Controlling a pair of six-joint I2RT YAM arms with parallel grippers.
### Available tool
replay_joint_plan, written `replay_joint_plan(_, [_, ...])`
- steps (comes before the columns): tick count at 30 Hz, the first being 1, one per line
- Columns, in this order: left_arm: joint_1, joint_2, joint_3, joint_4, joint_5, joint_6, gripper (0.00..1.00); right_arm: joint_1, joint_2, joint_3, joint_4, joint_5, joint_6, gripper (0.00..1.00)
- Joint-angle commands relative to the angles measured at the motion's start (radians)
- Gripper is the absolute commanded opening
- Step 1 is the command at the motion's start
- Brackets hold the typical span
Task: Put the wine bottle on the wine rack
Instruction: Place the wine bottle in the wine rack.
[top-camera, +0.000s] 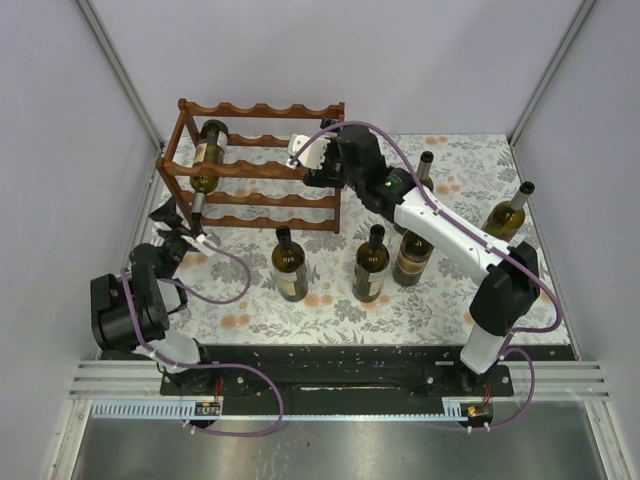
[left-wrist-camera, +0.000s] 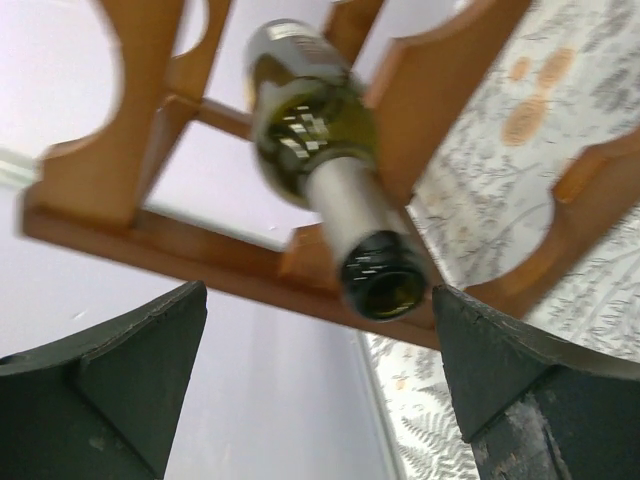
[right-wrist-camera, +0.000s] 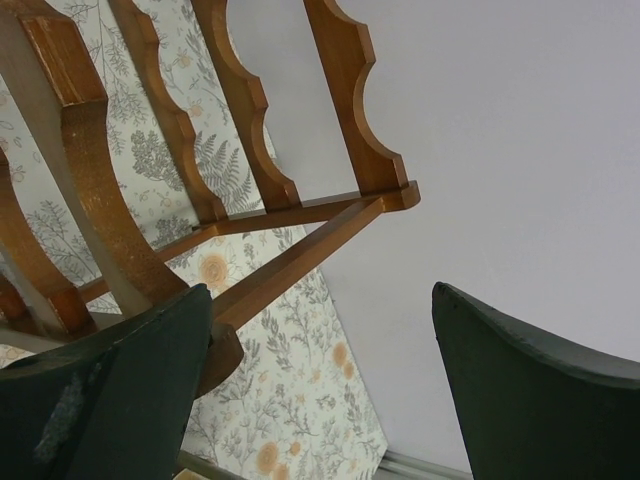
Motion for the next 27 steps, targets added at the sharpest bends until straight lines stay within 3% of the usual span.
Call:
replay_joint_plan(1, [0.017, -0.147, -0.025, 0.178, -0.100, -0.141, 0.99, -0.017, -0.019, 0.052, -0.130, -0.013, 0.105, 0.99])
replay_joint_plan(5, [0.020, -0.351, -0.024, -0.053, -0.180, -0.184, 0.99, -0.020, -0.036, 0.101, -0.183, -0.046, 0.202, 0.99])
replay_joint_plan(11, [0.022, -0.690, 0.091, -0.693, -0.180, -0.261, 0.99, -0.020, -0.083, 0.149, -0.242, -0.063, 0.341, 1.00])
replay_joint_plan(21, [0.019, -0.689, 0.137, -0.912, -0.125, -0.231, 0.99, -0.023, -0.117, 0.111, -0.249, -0.043, 0.380, 0.99])
replay_joint_plan(27, [0.017, -0.702, 0.351, -1.144, -0.174, -0.512, 0.99, -0.032, -0.166, 0.129, -0.284, -0.007, 0.452, 0.99])
